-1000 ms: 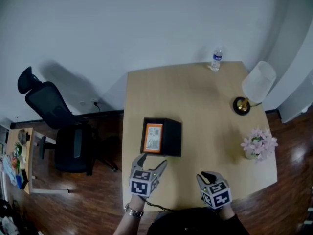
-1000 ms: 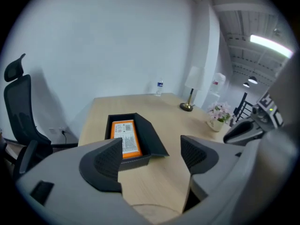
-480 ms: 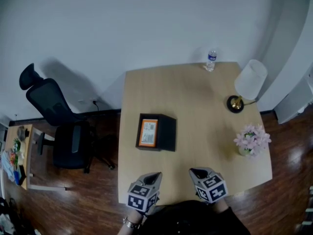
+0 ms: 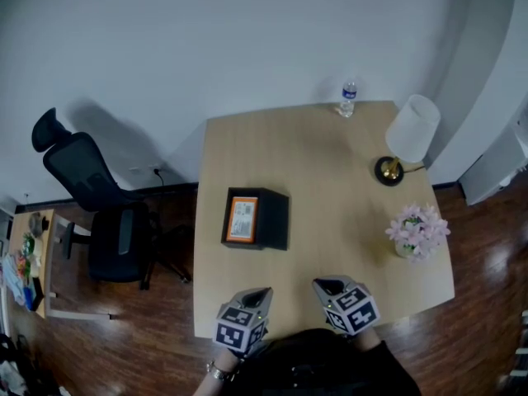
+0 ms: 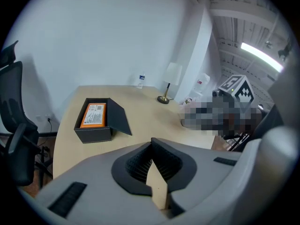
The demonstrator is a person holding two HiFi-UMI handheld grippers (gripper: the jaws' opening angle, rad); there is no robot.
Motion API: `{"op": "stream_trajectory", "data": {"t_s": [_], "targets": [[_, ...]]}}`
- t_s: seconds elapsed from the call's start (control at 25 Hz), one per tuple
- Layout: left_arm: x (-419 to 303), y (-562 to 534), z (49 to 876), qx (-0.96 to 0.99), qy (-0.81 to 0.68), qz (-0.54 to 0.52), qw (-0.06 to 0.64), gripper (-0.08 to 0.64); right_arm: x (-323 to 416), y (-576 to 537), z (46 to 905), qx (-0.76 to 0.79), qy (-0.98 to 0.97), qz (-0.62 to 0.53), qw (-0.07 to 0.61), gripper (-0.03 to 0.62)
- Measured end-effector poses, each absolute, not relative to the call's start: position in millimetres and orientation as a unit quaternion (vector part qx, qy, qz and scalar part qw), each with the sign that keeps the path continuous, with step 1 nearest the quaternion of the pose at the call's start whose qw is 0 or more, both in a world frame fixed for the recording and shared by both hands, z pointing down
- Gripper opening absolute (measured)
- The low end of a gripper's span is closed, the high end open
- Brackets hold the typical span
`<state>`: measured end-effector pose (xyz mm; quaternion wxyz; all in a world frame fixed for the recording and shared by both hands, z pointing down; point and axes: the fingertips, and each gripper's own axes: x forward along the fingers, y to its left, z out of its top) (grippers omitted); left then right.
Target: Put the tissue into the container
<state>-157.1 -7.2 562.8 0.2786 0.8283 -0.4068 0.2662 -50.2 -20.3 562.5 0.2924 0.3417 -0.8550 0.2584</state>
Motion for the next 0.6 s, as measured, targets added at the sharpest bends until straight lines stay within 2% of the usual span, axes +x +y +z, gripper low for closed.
{"op": "stream_trajectory", "data": {"t_s": [0.6], "targets": [[-149.0, -9.0, 565.5, 0.828, -0.402, 0.282, 0.272, 0.000, -42.6, -19.9, 561.8, 0.337, -0.857, 0.261, 0.289, 0.003]]}}
